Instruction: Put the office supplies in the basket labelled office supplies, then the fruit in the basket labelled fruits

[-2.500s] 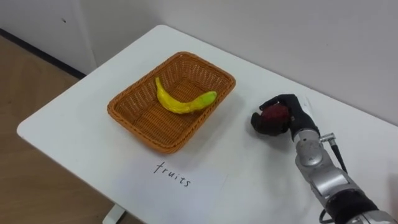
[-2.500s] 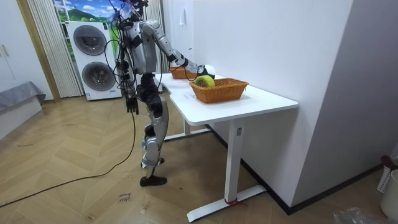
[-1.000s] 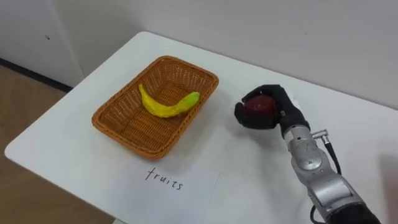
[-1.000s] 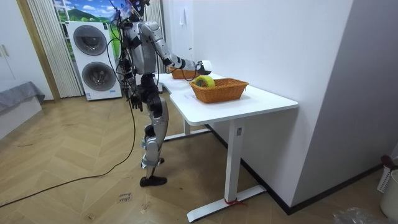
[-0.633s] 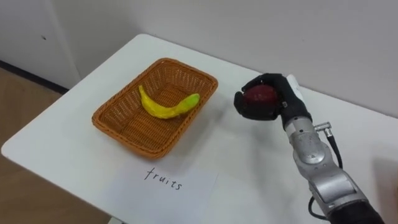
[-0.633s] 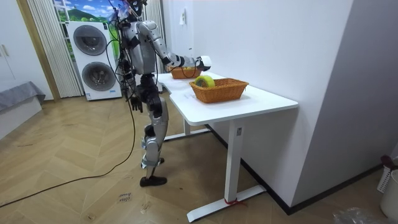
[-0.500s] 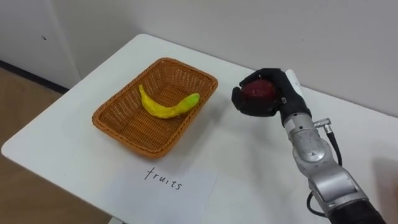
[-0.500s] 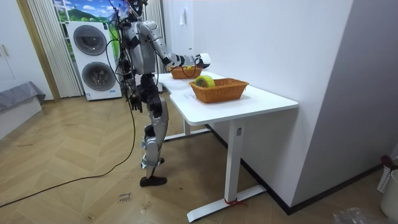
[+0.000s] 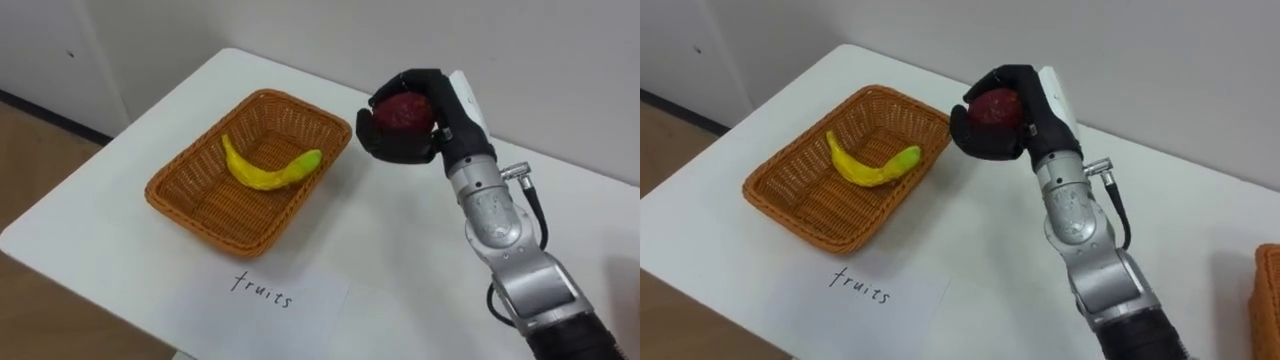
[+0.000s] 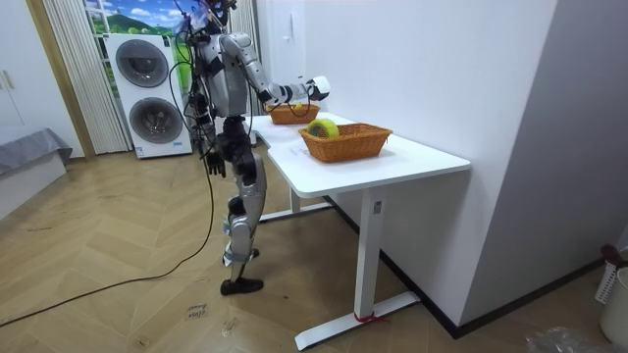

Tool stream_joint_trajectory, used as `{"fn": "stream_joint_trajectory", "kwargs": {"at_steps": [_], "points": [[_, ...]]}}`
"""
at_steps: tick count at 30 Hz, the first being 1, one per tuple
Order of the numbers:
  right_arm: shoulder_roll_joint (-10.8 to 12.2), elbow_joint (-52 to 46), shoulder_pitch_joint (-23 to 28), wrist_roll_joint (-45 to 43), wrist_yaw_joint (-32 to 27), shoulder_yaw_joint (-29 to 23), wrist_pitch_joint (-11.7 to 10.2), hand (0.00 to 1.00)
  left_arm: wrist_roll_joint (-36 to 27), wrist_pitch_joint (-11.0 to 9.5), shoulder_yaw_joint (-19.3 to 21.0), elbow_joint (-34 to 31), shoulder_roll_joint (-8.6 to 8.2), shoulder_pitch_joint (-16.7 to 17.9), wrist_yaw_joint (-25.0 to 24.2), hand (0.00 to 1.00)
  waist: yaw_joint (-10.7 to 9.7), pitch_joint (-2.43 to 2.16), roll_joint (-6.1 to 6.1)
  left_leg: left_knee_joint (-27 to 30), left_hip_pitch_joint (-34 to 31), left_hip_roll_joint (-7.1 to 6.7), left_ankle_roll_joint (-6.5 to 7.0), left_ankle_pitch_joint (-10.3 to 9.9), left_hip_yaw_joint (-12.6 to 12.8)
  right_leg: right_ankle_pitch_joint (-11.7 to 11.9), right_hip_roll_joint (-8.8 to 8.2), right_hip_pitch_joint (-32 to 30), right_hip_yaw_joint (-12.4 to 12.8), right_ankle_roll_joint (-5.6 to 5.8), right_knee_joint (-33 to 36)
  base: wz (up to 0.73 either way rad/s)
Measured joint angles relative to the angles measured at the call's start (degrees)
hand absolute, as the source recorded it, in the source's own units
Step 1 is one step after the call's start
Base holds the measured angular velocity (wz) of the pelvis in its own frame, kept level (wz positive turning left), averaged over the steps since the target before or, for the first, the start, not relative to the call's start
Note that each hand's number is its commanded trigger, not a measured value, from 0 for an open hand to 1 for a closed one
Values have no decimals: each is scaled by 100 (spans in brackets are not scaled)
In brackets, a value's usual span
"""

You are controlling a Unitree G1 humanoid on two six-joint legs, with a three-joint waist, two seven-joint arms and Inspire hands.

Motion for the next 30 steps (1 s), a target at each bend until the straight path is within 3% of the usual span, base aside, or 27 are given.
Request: {"fn": "stream_joint_trajectory", "kwargs": {"at_steps": [5, 7, 14, 21, 30], "points": [[100, 1, -306, -28, 78, 302, 208, 100, -6, 108, -43, 5, 5, -39, 3, 0, 93, 24, -118, 10, -5, -8, 0, 0, -45, 0, 0, 9, -12, 0, -2, 2], [127, 2, -340, -143, 145, 362, 231, 100, -3, 158, -42, 5, 3, -42, 3, 0, 162, 11, -153, 9, -5, -10, 0, 0, -49, 0, -1, 9, -28, 0, -2, 0], [200, 55, -406, -215, 238, 406, 335, 100, -5, 188, -38, 72, 5, -90, 8, 0, 456, 45, -110, 4, -9, -9, -1, 0, -86, 0, -3, 0, -172, 0, 0, 1], [298, 362, -584, -192, 217, 435, 386, 100, -10, 256, -40, 171, 24, -162, -76, 0, 552, 43, -117, 12, -143, -17, -12, 6, -188, -1, 1, -72, -332, 2, 0, 9], [421, 639, -869, -183, 232, 915, 553, 100, -2, 279, -40, 164, 53, -314, -106, 0, 696, 70, -259, 37, -213, -23, -14, 9, -269, -2, -9, -105, -350, 3, -6, 5]]}}
